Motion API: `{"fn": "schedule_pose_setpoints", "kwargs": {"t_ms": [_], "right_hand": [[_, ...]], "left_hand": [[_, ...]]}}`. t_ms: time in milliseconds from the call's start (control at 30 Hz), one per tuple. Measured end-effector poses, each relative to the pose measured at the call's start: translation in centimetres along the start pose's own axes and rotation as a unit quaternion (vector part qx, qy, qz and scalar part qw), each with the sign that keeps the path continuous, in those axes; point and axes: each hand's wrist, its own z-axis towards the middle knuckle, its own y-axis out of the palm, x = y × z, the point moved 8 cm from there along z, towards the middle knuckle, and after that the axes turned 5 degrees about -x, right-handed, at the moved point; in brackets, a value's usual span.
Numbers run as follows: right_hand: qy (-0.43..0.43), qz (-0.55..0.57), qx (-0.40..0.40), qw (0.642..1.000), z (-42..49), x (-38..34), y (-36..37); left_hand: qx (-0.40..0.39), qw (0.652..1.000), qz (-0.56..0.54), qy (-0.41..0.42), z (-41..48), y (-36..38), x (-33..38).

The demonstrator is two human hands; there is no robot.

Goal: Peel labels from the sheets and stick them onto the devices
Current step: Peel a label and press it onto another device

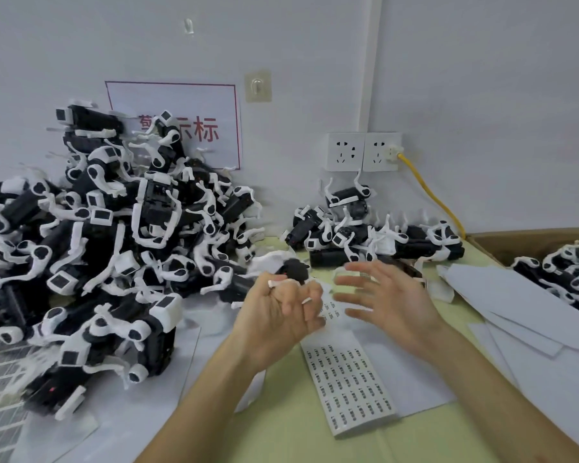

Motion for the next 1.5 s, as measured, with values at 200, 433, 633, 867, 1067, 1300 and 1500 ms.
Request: {"fn": "schedule_pose_setpoints", "kwargs": {"t_ms": [200,433,633,867,1067,1300,1500], "right_hand": [[0.047,-0.080,-0.125,0.988,-0.4,2.6,4.1],[-0.067,-0.142,0.012,0.987,-0.1,1.3,2.7],[-0.171,-0.127,0.153,0.965,-0.8,-1.9,-0.5],[-0.271,-0.292,0.146,0.906,-2.1,-3.2,1.6],[-0.306,-0.432,0.042,0.847,-2.7,-3.1,5.0],[-0.274,-0.522,-0.047,0.806,-2.4,-1.3,6.7],[-0.215,-0.504,0.011,0.836,-1.7,-0.6,4.5]], "left_hand": [[-0.118,0.963,0.200,-0.138,-0.6,2.6,-4.0],[-0.025,0.915,0.348,-0.201,-0.4,-0.1,-4.9],[0.163,0.908,0.374,-0.089,0.0,-3.9,-1.0],[0.181,0.939,0.289,-0.037,0.1,-3.6,-0.6],[0.098,0.958,0.268,-0.038,0.2,-2.0,-1.4],[0.119,0.977,0.179,0.003,-0.1,-2.1,-0.4],[0.156,0.964,0.215,0.016,-0.5,-2.2,0.1]]}}
